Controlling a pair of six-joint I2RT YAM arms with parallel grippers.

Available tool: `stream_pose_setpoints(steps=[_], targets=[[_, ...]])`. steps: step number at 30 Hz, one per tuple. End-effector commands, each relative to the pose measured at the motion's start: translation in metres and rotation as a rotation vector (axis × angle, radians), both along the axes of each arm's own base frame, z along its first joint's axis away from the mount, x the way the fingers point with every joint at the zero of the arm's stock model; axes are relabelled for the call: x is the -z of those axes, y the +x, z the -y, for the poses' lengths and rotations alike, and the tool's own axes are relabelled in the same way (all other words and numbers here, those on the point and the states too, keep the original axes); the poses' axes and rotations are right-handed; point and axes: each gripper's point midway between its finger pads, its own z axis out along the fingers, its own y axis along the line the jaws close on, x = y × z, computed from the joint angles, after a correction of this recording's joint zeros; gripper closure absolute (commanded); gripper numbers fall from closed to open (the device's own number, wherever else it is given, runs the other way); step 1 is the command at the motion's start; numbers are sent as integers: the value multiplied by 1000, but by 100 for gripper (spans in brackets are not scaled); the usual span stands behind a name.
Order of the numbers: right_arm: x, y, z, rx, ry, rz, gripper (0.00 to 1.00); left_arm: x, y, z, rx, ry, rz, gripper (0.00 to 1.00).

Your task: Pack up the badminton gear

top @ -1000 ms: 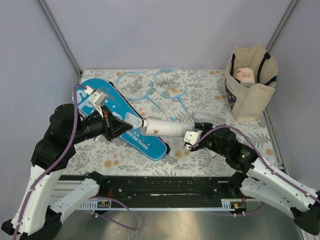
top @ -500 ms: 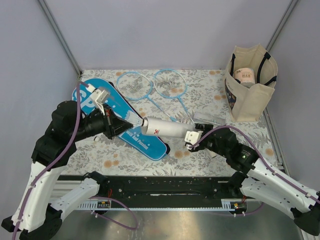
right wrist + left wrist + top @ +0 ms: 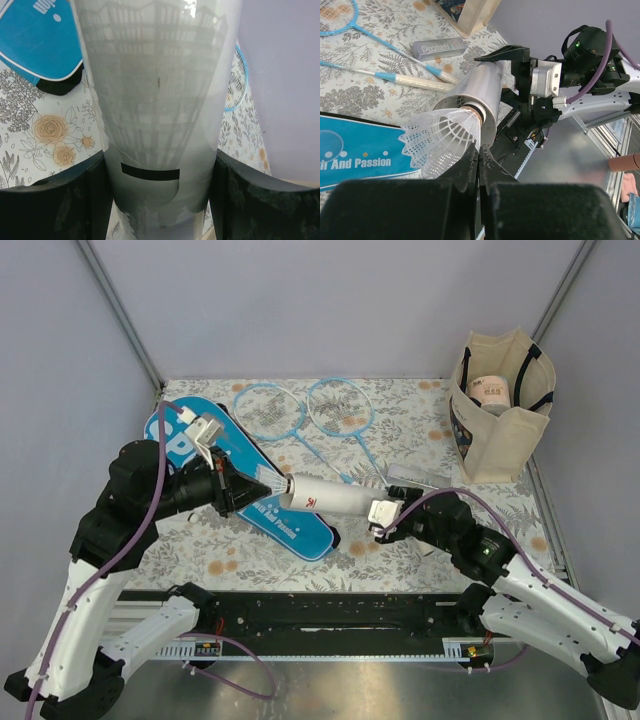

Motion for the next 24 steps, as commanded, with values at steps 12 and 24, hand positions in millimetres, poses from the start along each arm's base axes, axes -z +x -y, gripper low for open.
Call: stream_pose_setpoints(steps=[12, 24], targets=[[-59, 8, -44, -111, 183, 70, 60, 14, 14, 24, 100, -70, 22, 100], [-57, 14, -68, -145, 253, 61, 60, 43, 20, 32, 136, -60, -24, 100]])
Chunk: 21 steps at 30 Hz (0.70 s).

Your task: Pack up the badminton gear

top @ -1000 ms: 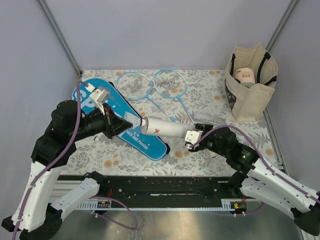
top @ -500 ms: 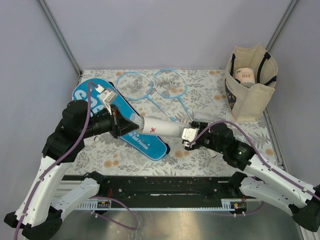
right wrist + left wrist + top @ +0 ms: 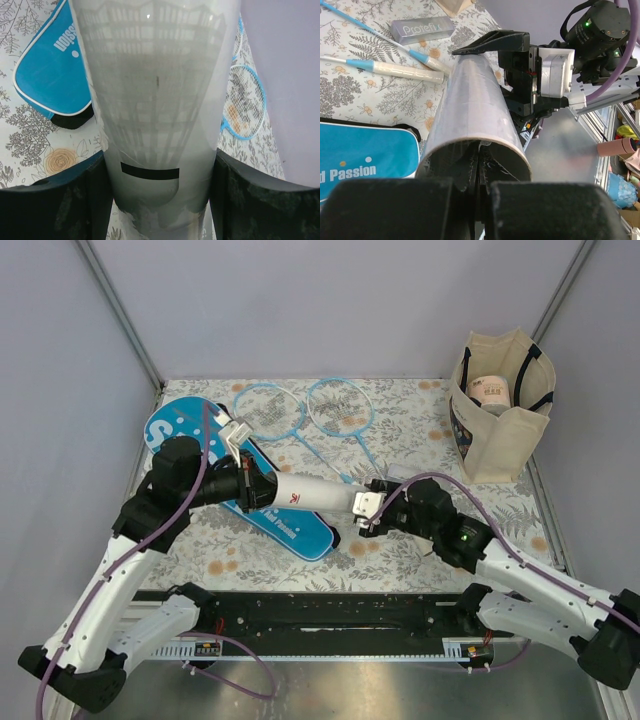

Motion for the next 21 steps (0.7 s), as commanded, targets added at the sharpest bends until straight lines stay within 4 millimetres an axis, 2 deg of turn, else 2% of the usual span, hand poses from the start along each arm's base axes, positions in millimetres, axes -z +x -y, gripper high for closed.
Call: stream_pose_setpoints(steps=[1, 5, 6, 11, 13, 16, 21], targets=[[-58, 3, -28, -59, 203, 103, 61, -5, 1, 2, 16, -32, 61, 100], [-51, 5, -33, -67, 199, 84, 61, 3, 5, 0, -10, -17, 69, 100], [-49, 5, -32, -61, 204, 82, 61, 4, 6, -1, -19, -12, 69, 95], [-45, 8, -27, -13, 225, 67, 60, -1, 13, -13, -96, 27, 113, 55], [-43, 8, -26, -9, 218, 64, 60, -8, 16, -19, -133, 43, 137, 43], [-38, 9, -23, 2, 204, 55, 60, -15, 17, -27, -176, 62, 165, 33], [-32, 12, -17, 31, 185, 49, 60, -31, 24, -53, -320, 120, 231, 28]])
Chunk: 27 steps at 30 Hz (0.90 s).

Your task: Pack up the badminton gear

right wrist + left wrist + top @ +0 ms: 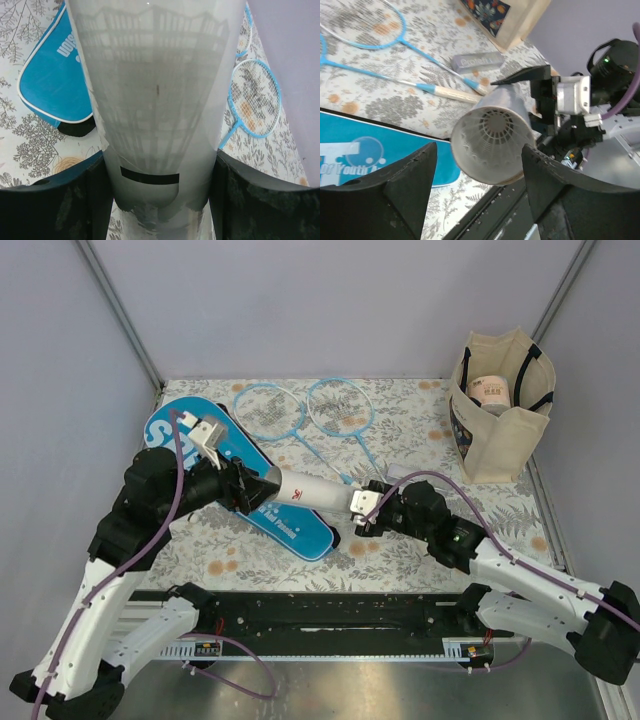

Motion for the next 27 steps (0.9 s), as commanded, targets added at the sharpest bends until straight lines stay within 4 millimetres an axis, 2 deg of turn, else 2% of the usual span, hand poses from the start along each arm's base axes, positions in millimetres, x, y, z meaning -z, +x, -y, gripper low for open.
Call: stream_pose_setpoints(steps=[1, 5, 10, 15, 18, 20, 22, 27], targets=[[-51, 9, -9, 17, 146, 104, 60, -17, 11, -29, -163, 71, 80, 27], [-45, 6, -7, 24, 146, 78, 60, -15, 26, -58, -328, 163, 96, 24], [-38, 3, -3, 27, 140, 59, 60, -6, 39, -67, -401, 205, 61, 24], [-41, 0, 4, 46, 149, 62, 60, 9, 64, -89, -564, 279, 20, 24], [-49, -4, 7, 41, 166, 73, 60, 28, 86, -121, -762, 340, -51, 23], [-58, -9, 6, 21, 188, 73, 60, 49, 102, -144, -885, 353, -143, 23], [-68, -16, 4, -9, 217, 76, 60, 67, 114, -157, -882, 384, -197, 23], [-86, -32, -3, -87, 298, 72, 60, 104, 144, -207, -968, 524, -285, 23]])
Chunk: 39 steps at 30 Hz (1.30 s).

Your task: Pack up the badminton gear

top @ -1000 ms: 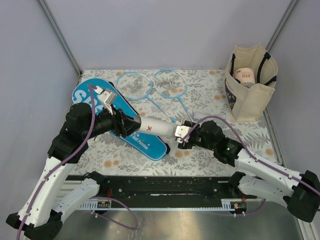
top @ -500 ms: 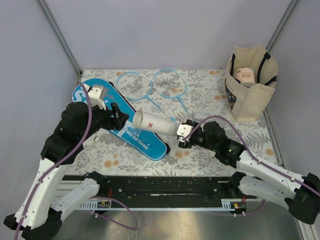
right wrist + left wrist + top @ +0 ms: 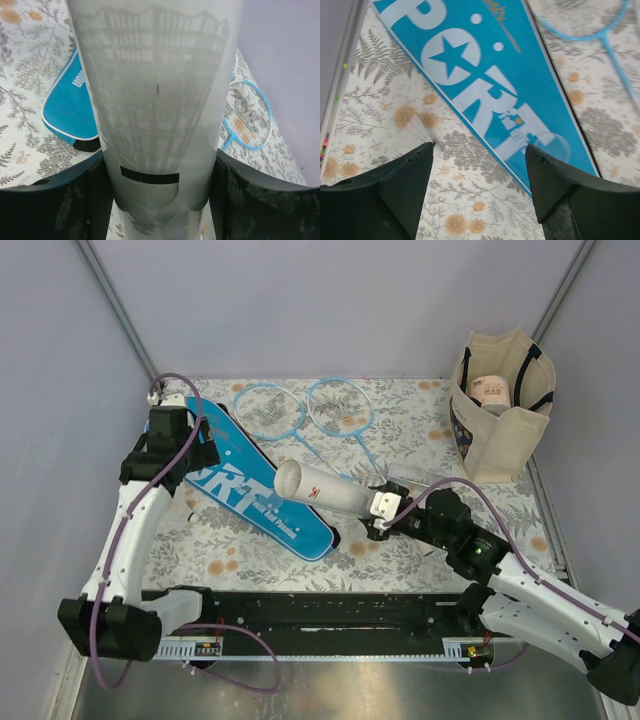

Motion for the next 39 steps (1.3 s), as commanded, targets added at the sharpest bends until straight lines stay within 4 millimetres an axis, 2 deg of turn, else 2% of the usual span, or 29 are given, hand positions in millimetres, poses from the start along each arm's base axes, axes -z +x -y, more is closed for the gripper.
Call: stream_pose_setpoints(steps=[1, 4, 9, 10, 12, 16, 20, 23, 35, 37, 39], targets=[[-46, -14, -13, -88, 149, 44, 60, 19, 26, -38, -69, 80, -58, 23], [-50, -21, -16, -122, 168, 36, 60, 47, 35, -61, -96, 110, -163, 24], [-55, -28, -17, -152, 200, 34, 60, 94, 39, -100, -169, 31, -298, 25], [-56, -29, -17, -157, 202, 33, 60, 106, 39, -103, -167, -10, -321, 25], [-59, -31, -16, -161, 209, 34, 60, 115, 42, -110, -168, -91, -344, 25], [-62, -33, -15, -164, 222, 45, 60, 140, 47, -110, -129, -187, -437, 28], [-61, -33, -16, -168, 222, 44, 59, 157, 41, -119, -160, -190, -494, 29], [-59, -33, -17, -170, 216, 42, 59, 166, 38, -119, -165, -217, -520, 30], [-60, -34, -16, -171, 211, 34, 59, 181, 15, -112, -220, -255, -563, 40], [-63, -35, -14, -169, 217, 37, 59, 183, 11, -112, -225, -257, -571, 44], [-64, -36, -14, -169, 221, 39, 59, 182, 8, -111, -233, -262, -557, 56]])
